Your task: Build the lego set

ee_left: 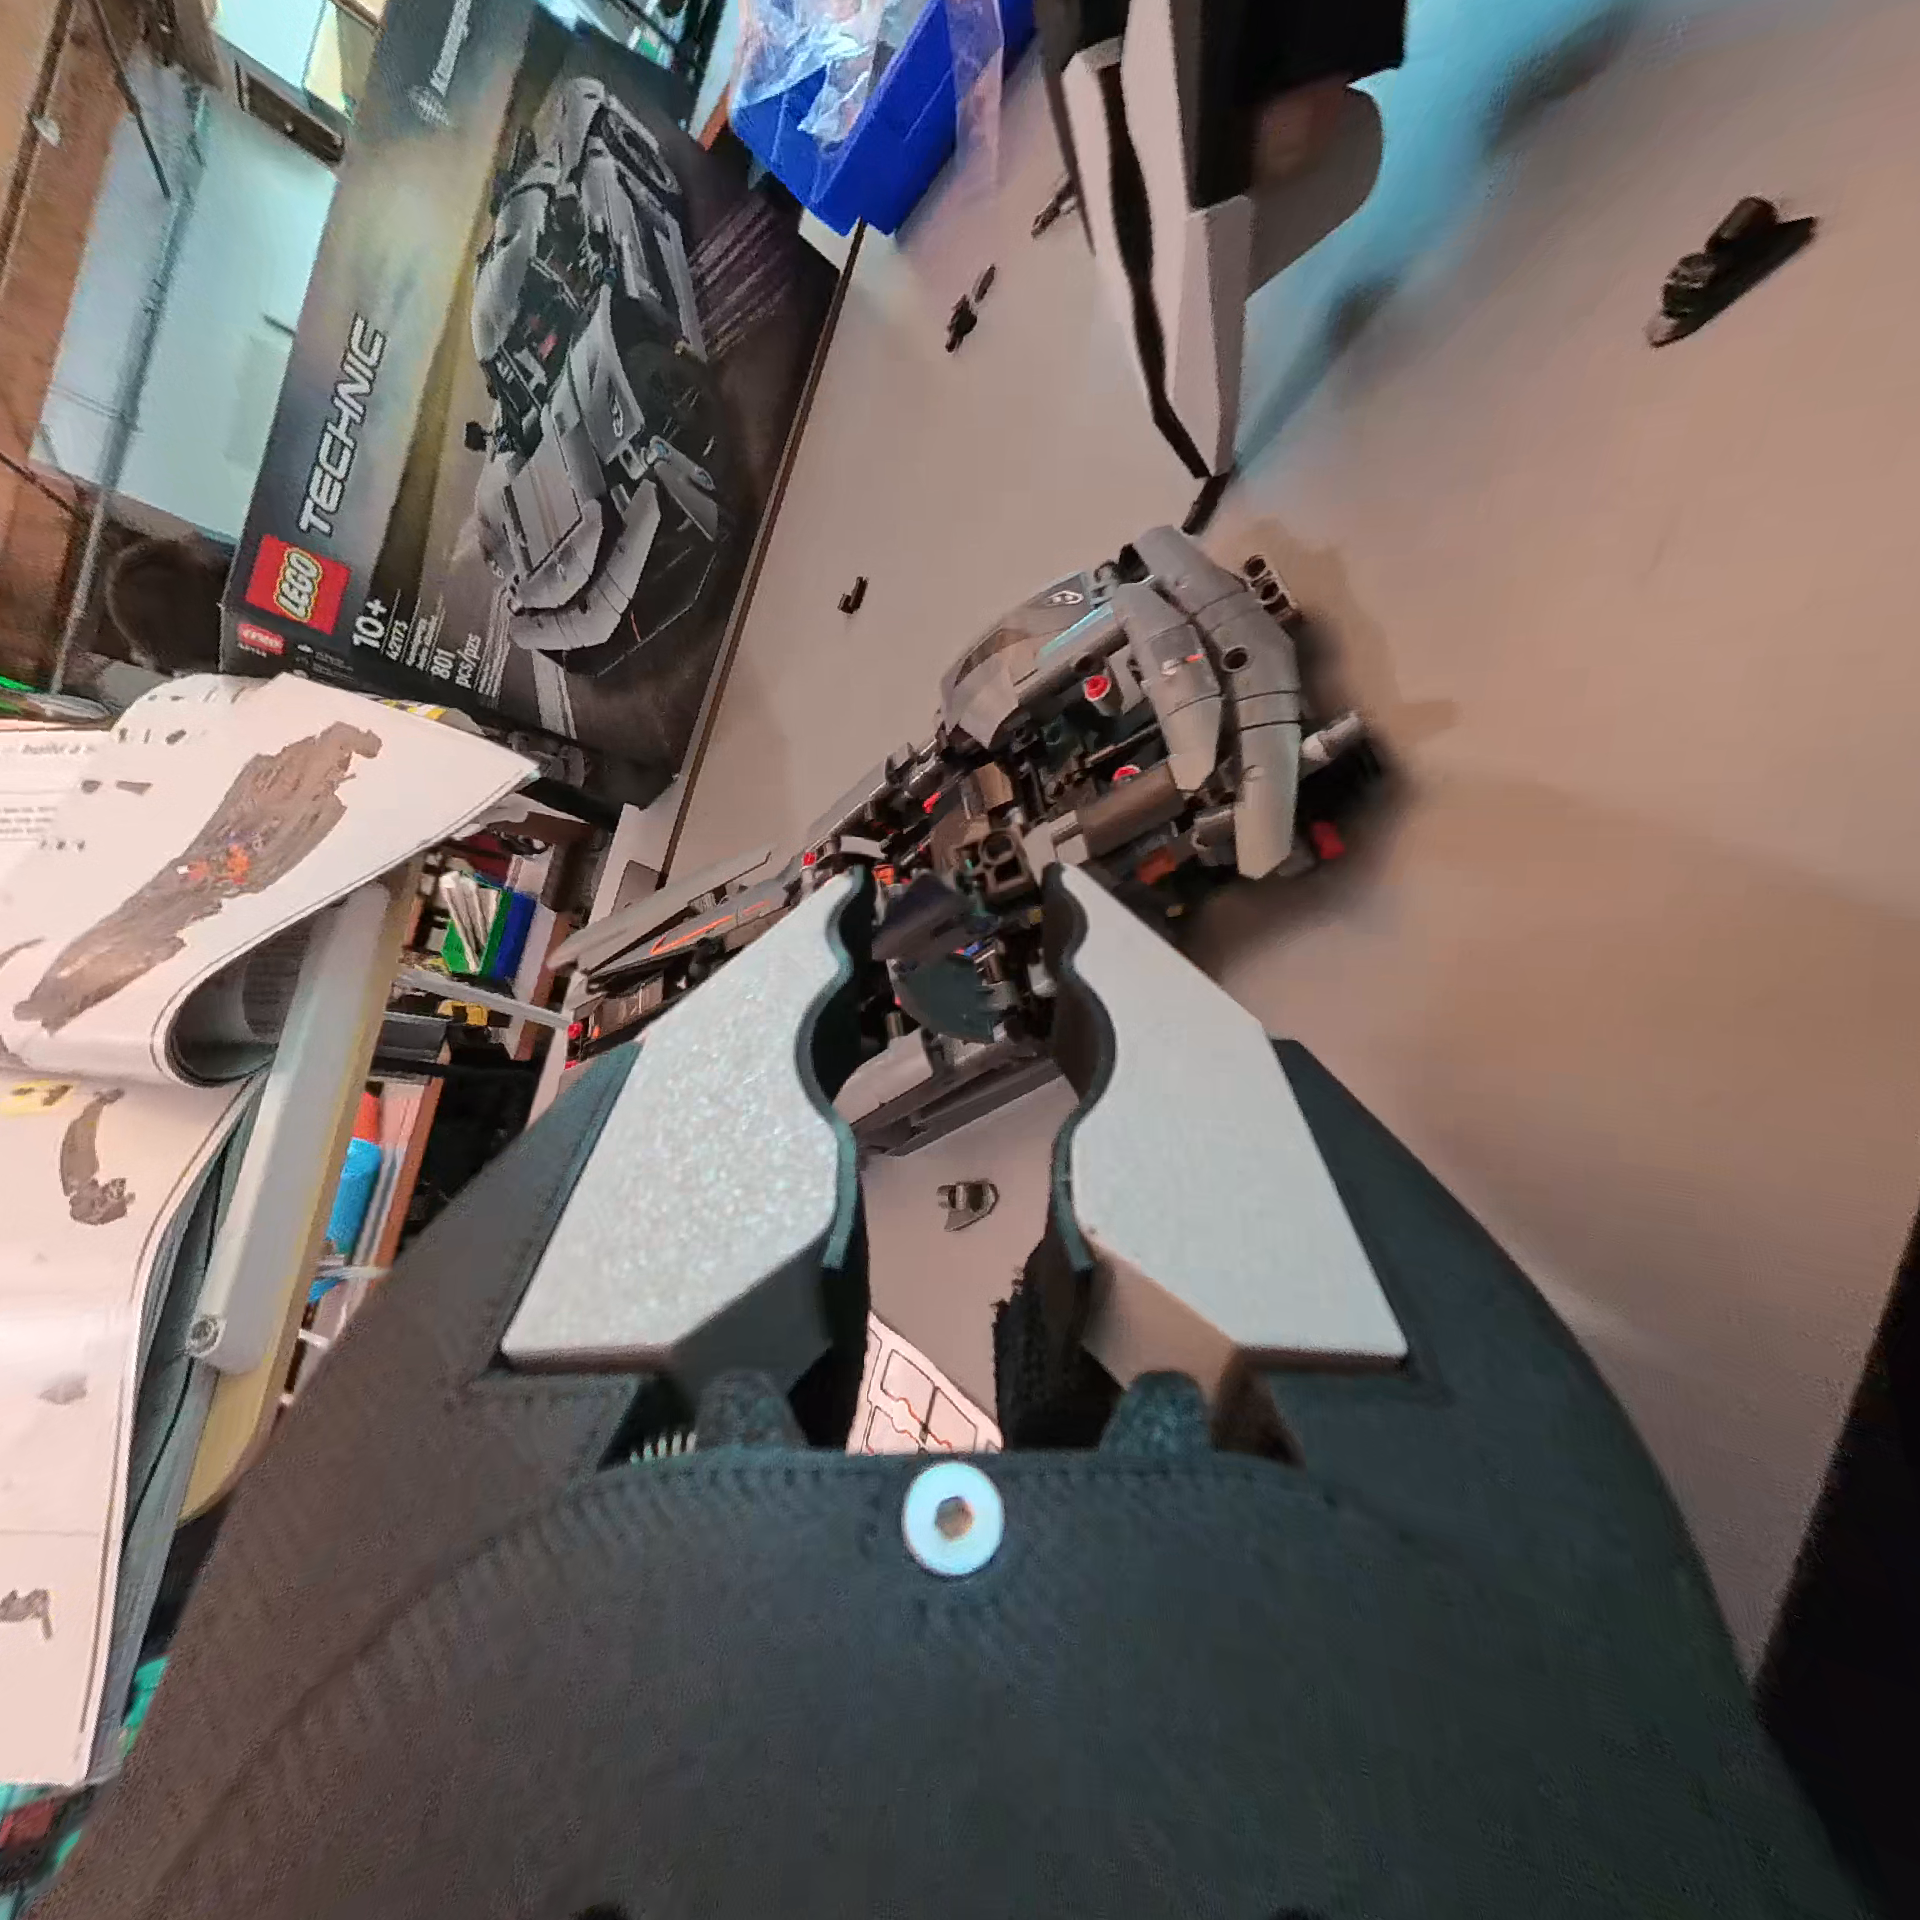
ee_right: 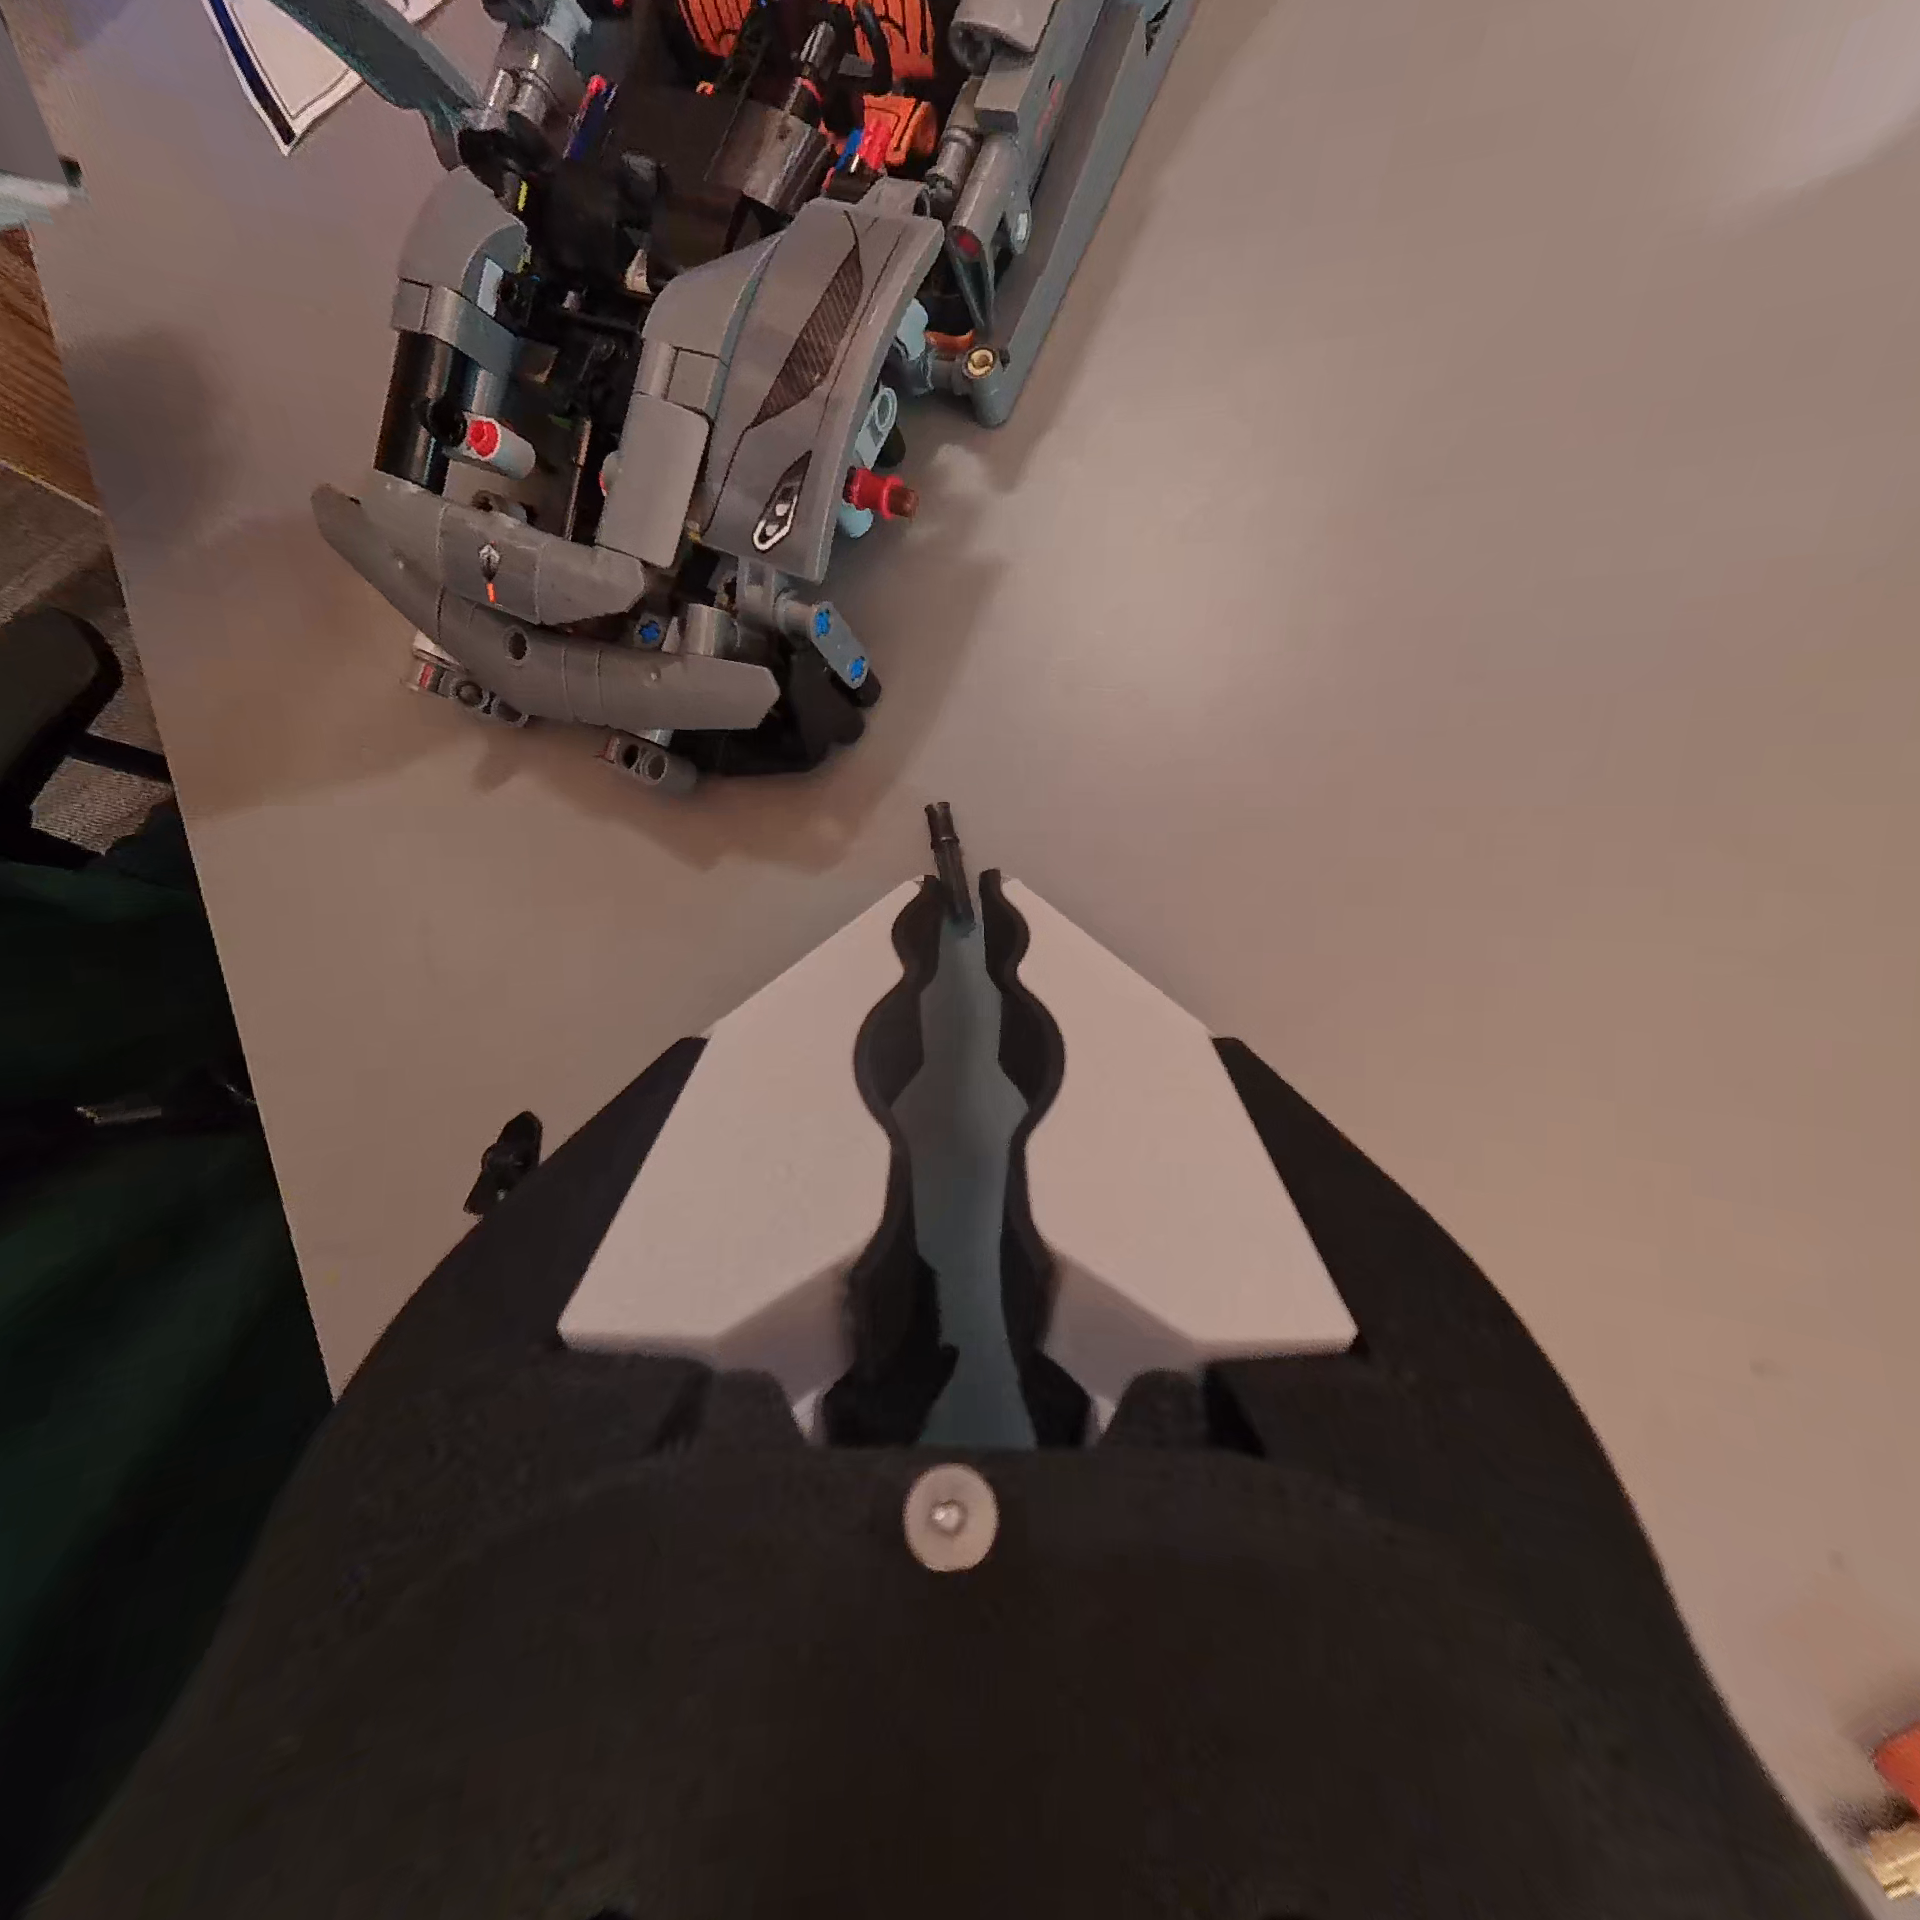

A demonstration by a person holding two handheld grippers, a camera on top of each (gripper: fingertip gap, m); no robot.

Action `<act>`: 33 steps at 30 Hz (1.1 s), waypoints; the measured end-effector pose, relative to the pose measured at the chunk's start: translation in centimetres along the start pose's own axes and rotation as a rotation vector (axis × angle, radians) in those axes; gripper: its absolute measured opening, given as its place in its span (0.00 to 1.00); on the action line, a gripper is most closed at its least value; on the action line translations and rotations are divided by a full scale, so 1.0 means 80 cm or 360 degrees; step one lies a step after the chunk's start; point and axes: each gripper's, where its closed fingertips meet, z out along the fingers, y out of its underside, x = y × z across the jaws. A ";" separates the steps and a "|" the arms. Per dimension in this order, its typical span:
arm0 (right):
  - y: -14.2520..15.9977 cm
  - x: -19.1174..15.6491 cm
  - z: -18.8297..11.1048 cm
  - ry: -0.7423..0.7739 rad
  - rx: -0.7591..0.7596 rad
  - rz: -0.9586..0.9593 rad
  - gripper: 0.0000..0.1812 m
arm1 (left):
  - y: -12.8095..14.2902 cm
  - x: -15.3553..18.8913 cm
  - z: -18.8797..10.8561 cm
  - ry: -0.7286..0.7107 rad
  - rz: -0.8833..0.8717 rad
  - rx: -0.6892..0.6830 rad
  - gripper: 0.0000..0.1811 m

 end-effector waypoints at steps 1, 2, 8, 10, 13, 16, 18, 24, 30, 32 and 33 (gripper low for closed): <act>-0.001 0.000 -0.001 -0.0006 0.0012 -0.0003 0.03 | 0.000 0.003 -0.001 0.0006 0.0002 0.0004 0.17; -0.001 0.002 -0.002 -0.0003 0.0026 -0.0004 0.03 | -0.001 0.004 -0.003 0.0003 -0.0004 0.0015 0.18; -0.006 0.003 -0.006 -0.0019 0.0096 -0.0019 0.04 | 0.000 -0.008 -0.008 -0.0008 -0.0301 0.0070 0.28; -0.008 0.003 -0.007 -0.0024 0.0116 -0.0014 0.04 | -0.002 -0.008 -0.006 0.0006 -0.0385 0.0079 0.29; -0.009 0.003 -0.009 -0.0037 0.0141 -0.0015 0.04 | 0.001 -0.001 -0.002 0.0035 -0.0402 0.0049 0.27; -0.009 0.003 -0.011 -0.0036 0.0158 -0.0020 0.04 | 0.003 0.006 0.000 0.0051 -0.0414 0.0038 0.25; -0.010 0.003 -0.012 -0.0039 0.0168 -0.0017 0.04 | 0.002 0.007 -0.001 0.0045 -0.0407 0.0044 0.22; -0.012 0.002 -0.013 -0.0034 0.0182 -0.0031 0.04 | -0.002 0.008 -0.001 -0.0005 -0.0325 0.0031 0.17; -0.012 0.002 -0.013 -0.0031 0.0183 -0.0034 0.03 | -0.003 0.011 -0.001 0.0015 -0.0301 0.0019 0.17; -0.011 0.003 -0.012 -0.0026 0.0177 -0.0036 0.04 | -0.004 0.014 0.000 0.0029 -0.0272 0.0008 0.17; -0.011 0.004 -0.012 -0.0021 0.0175 -0.0037 0.03 | -0.005 0.017 0.001 0.0036 -0.0256 0.0003 0.17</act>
